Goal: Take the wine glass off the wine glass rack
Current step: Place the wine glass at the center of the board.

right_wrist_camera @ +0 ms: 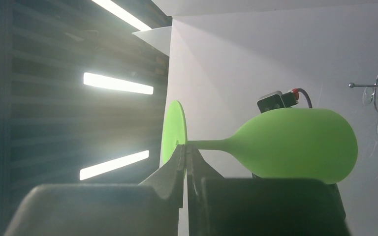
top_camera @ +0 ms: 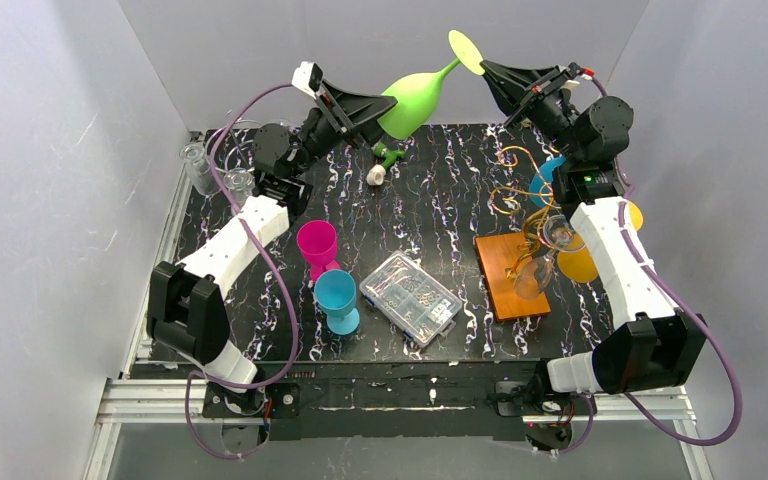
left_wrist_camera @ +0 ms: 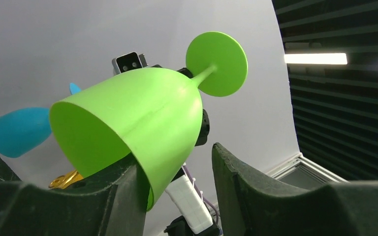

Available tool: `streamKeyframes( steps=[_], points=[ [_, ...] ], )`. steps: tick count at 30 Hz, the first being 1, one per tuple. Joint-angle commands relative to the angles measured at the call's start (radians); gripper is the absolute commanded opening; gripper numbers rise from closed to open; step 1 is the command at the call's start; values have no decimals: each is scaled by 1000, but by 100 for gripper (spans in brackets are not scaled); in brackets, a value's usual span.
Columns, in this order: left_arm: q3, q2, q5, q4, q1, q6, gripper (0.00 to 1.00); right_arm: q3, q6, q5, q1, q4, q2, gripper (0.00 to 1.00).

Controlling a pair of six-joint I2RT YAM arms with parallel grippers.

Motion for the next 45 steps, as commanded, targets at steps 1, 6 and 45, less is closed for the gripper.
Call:
streamKeyframes(
  steps=[1,6,45],
  points=[
    [45,-38,-18,97,-17,-47,42,-8,25,1,6,112,-11,1],
    [57,-32,-52,135,-41,-77,19,-41,37,12,6,145,-23,1],
    [464,-474,-500,-1958,-50,1035,0,386,-1346,246,75,-1235,-36,98]
  ],
)
